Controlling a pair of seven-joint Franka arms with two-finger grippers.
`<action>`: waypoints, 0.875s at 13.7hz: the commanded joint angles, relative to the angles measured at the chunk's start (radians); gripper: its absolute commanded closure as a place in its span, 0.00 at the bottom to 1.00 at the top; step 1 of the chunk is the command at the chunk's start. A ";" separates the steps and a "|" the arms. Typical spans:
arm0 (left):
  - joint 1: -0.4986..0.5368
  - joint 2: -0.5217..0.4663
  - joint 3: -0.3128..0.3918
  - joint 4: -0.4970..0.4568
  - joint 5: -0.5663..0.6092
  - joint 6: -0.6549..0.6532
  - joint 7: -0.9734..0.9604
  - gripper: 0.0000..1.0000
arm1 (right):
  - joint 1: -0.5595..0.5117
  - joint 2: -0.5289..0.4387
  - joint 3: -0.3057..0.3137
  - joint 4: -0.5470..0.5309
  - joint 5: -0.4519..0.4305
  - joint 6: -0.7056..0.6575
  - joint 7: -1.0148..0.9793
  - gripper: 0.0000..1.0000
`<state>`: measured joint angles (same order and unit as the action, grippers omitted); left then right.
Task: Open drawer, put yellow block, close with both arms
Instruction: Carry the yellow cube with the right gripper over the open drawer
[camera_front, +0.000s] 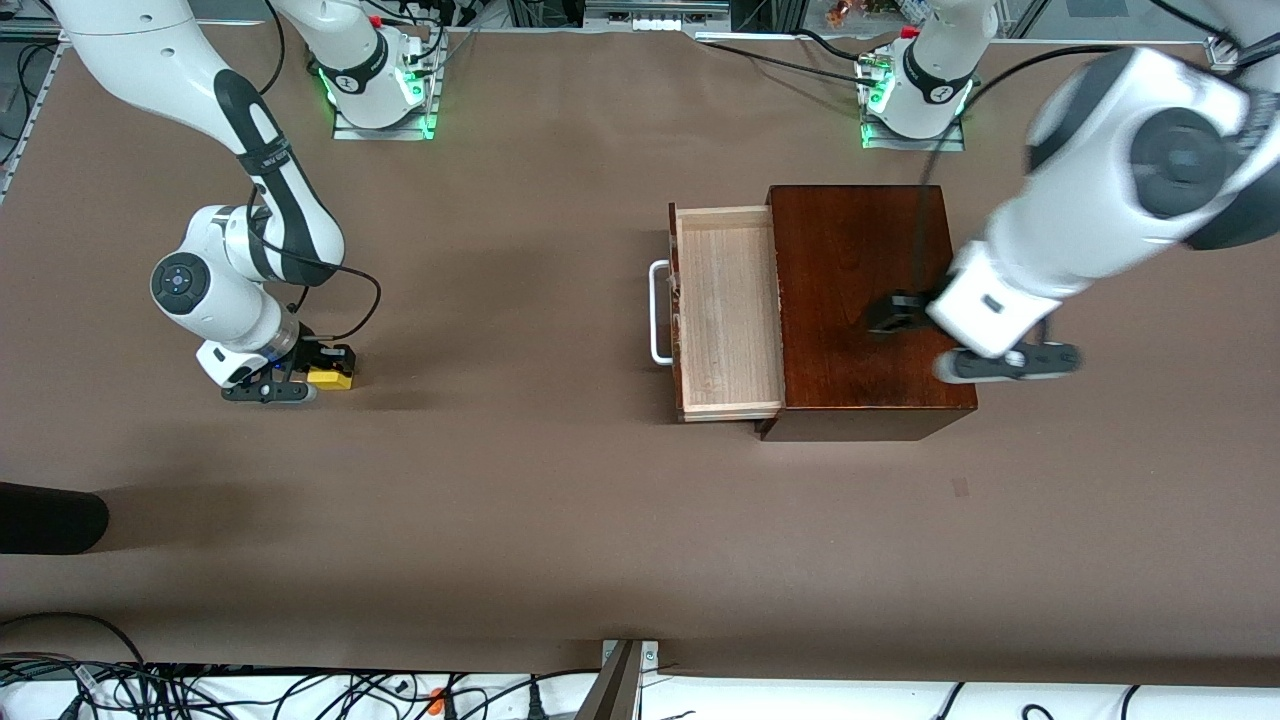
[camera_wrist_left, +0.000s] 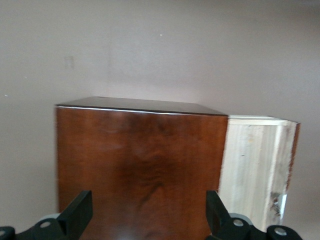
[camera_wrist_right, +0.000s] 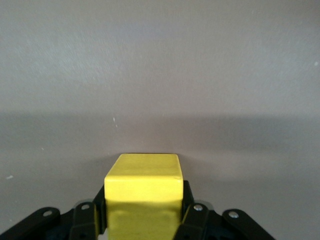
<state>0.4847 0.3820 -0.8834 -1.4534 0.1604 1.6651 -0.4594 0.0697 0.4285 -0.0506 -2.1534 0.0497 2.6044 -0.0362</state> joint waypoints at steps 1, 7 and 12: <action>-0.087 -0.176 0.237 -0.071 -0.139 -0.028 0.207 0.00 | 0.001 -0.079 0.017 0.016 0.001 -0.074 0.005 0.84; -0.415 -0.308 0.735 -0.107 -0.213 -0.102 0.392 0.00 | 0.001 -0.109 0.171 0.329 0.002 -0.582 0.249 0.84; -0.577 -0.342 0.916 -0.119 -0.210 -0.103 0.423 0.00 | 0.082 -0.099 0.333 0.475 0.002 -0.633 0.448 0.82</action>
<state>-0.0569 0.0748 -0.0111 -1.5399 -0.0278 1.5561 -0.0662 0.0993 0.3070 0.2556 -1.7425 0.0511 1.9987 0.3246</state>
